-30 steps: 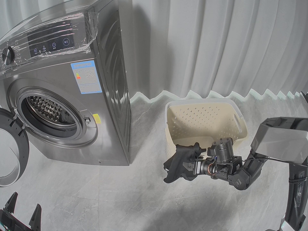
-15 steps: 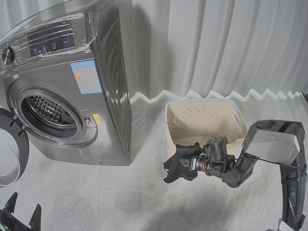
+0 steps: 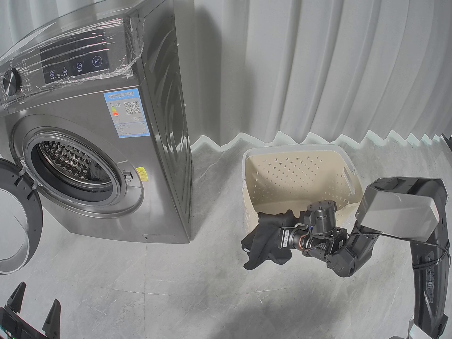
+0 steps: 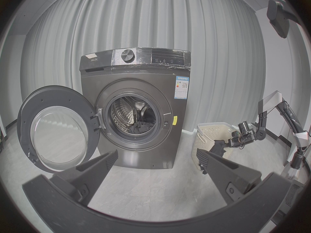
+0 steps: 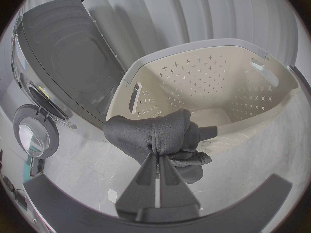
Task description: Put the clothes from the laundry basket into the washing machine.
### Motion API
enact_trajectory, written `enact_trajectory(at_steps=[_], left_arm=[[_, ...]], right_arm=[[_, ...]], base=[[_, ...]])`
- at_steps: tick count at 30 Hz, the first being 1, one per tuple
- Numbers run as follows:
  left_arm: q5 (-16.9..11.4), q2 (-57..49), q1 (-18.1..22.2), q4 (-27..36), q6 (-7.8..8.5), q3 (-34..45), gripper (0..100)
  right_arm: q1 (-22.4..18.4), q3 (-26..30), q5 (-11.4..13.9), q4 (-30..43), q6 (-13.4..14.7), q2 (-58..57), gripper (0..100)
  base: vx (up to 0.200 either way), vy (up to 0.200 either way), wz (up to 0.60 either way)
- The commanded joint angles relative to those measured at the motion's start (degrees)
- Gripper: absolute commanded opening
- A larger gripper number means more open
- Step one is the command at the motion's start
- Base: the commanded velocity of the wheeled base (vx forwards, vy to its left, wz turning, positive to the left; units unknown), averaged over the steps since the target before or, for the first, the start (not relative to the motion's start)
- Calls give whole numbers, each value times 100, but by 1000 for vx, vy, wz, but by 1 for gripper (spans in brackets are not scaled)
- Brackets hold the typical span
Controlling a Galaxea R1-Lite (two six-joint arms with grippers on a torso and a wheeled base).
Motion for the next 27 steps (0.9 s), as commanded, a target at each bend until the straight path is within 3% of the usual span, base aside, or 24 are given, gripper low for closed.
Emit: enact_trajectory(at_steps=[1, 14, 27], left_arm=[[0, -93, 1, -1, -11, 92, 100], [0, -93, 1, -1, -11, 92, 100], [0, -93, 1, -1, -2, 92, 100]], right_arm=[[0, 323, 11, -169, -7, -418, 0], [413, 1676, 46, -670, 36, -2246, 0], [642, 1913, 11, -810, -16, -3397, 0]], base=[[0, 0, 0], [0, 0, 0], [0, 0, 0]])
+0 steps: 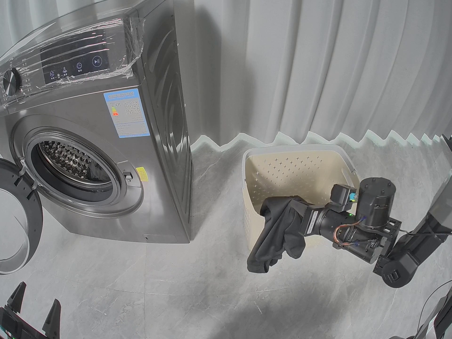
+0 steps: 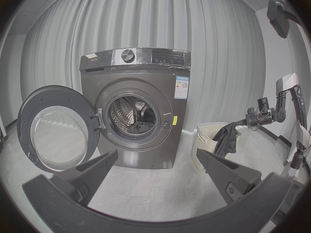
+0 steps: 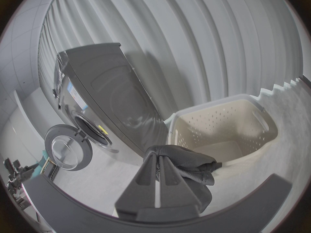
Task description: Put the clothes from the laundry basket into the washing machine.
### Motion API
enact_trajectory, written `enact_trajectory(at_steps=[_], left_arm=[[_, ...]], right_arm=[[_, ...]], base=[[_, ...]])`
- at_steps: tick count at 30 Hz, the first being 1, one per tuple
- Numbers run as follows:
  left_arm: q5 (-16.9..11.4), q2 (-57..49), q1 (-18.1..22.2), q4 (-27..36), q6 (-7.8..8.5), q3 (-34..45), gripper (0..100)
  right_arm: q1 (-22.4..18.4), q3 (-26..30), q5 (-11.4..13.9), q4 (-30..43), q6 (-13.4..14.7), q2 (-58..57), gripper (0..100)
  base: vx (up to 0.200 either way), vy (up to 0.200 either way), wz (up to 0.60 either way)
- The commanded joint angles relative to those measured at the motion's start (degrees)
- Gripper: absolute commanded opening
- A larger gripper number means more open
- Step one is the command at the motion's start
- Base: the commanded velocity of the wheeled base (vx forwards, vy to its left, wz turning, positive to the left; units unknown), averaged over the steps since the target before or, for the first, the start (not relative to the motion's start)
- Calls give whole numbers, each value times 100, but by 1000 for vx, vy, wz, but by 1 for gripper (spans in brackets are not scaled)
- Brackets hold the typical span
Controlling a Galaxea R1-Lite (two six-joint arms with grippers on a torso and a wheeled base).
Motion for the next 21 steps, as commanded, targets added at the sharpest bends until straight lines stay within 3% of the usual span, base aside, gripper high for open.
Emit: enact_trajectory(at_steps=[1, 7, 11, 12, 13, 14, 21], left_arm=[[-2, -93, 1, -1, 0, 92, 100], [24, -93, 1, -1, 0, 92, 100], [24, -93, 1, -1, 0, 92, 100], [24, -93, 1, -1, -8, 92, 100], [24, -93, 1, -1, -8, 92, 100], [24, -93, 1, -1, -8, 92, 100], [24, -93, 1, 8, -8, 92, 100]], right_arm=[[52, 86, -1, -19, -34, -679, 0], [78, 25, 34, -19, -157, -1567, 0], [96, 42, 43, 60, -447, -1971, 0], [96, 78, 34, -1, -763, -2068, 0], [96, 78, 34, -1, -807, -2077, 0], [113, 86, 16, -1, -1027, -2164, 0], [201, 34, -1, -10, -1194, -2446, 0]], base=[[0, 0, 0], [0, 0, 0], [0, 0, 0], [0, 0, 0], [0, 0, 0], [0, 0, 0], [0, 0, 0]])
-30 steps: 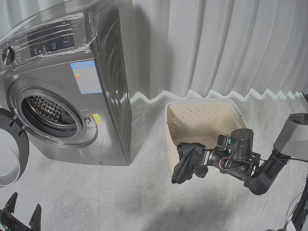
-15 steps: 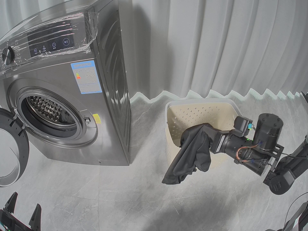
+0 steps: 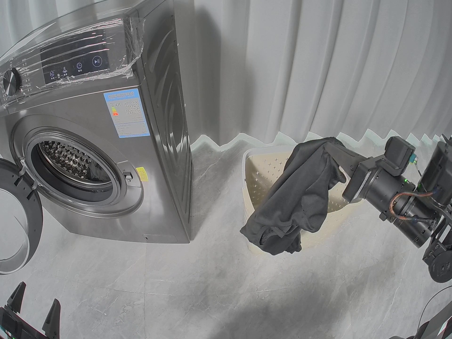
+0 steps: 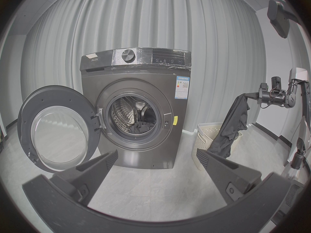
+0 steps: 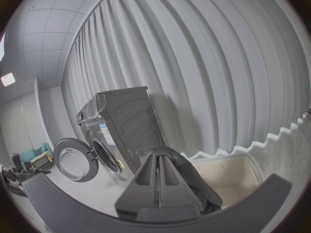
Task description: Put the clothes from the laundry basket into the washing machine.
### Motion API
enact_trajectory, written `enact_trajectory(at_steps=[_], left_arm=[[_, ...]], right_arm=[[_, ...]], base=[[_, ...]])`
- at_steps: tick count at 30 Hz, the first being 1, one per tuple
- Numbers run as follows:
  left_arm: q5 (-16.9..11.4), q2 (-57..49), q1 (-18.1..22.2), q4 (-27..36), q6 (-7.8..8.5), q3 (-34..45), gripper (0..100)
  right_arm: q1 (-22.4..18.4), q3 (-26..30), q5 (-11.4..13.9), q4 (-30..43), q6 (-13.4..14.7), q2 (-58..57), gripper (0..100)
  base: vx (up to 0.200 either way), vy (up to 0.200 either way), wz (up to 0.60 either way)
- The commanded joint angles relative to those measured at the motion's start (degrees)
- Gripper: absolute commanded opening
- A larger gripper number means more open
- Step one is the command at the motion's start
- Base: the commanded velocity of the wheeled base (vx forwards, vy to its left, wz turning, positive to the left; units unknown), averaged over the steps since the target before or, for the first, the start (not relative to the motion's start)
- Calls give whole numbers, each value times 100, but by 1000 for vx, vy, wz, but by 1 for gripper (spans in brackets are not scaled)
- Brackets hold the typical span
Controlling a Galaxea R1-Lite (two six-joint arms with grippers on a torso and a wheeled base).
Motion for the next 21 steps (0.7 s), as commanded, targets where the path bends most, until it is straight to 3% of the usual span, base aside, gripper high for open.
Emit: enact_trajectory(at_steps=[1, 6, 15, 21], left_arm=[[1, -93, 1, 6, -4, 92, 100], [1, -93, 1, 6, -4, 92, 100], [1, -93, 1, 14, -4, 84, 100], [1, -93, 1, 14, -4, 84, 100]], right_arm=[[35, -55, 2, -8, -163, -413, 0], [35, -90, 38, -17, -409, -572, 0], [97, -143, 64, -395, -462, -528, 0], [97, -151, 55, -404, -488, -510, 0]], base=[[0, 0, 0], [0, 0, 0], [0, 0, 0], [-200, 0, 0]])
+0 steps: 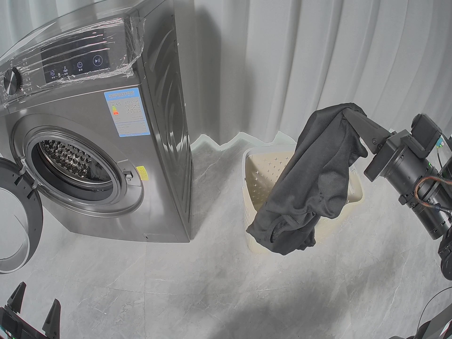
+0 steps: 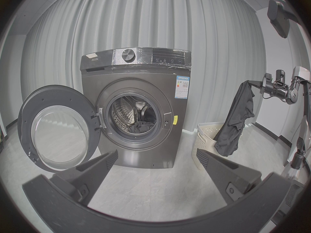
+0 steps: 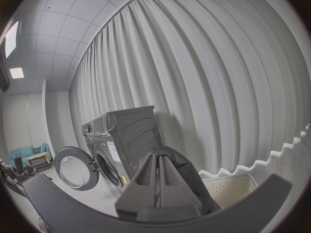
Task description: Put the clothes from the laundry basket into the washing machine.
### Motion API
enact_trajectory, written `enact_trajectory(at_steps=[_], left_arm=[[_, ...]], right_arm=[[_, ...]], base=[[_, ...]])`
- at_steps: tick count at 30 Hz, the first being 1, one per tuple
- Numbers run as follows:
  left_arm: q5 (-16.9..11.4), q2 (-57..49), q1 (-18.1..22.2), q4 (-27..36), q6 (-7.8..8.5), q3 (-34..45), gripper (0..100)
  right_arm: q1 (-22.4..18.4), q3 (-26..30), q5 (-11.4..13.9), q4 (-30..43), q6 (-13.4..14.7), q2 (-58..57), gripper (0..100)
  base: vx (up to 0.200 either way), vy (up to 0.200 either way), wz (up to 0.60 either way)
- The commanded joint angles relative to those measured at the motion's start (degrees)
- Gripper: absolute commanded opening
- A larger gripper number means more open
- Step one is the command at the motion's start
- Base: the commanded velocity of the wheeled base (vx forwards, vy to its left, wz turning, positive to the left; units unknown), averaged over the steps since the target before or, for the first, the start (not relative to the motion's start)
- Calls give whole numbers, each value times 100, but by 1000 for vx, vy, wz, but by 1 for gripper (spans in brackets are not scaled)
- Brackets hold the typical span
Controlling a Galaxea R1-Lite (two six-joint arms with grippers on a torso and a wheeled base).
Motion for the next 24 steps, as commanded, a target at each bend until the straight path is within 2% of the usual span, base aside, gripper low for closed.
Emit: enact_trajectory(at_steps=[1, 3, 7, 9, 10, 12, 16, 21, 24], left_arm=[[1, -93, 7, 2, -10, 84, 100], [1, -93, -2, -7, -10, 84, 100], [1, -93, 7, -7, -10, 84, 100], [1, -93, 7, -7, -10, 84, 100], [1, -93, 7, -7, -10, 84, 100], [1, -93, 7, -7, -10, 84, 100], [1, -93, 7, -7, -10, 84, 100], [1, -93, 7, -7, -10, 84, 100], [1, -93, 7, -7, -10, 84, 100]], right_arm=[[6, -6, -23, -12, 2, 7, 0], [-3, -6, -41, -12, -7, -2, 0], [-3, -6, -85, -4, -7, 7, 0], [-3, -15, -190, 31, -7, 16, 0], [6, -41, -507, 84, -7, 42, 0], [6, -68, -726, 93, 2, 60, 0], [6, -41, -823, 93, 10, 156, 0], [111, -24, -1069, 75, 54, 279, 0], [129, -24, -1078, 75, 63, 279, 0]], base=[[-200, 0, 0], [-200, 0, 0], [0, 0, 0], [0, 0, 0], [0, 200, 0], [0, 200, 0], [0, 200, 0], [0, 200, 0], [0, 200, 0]])
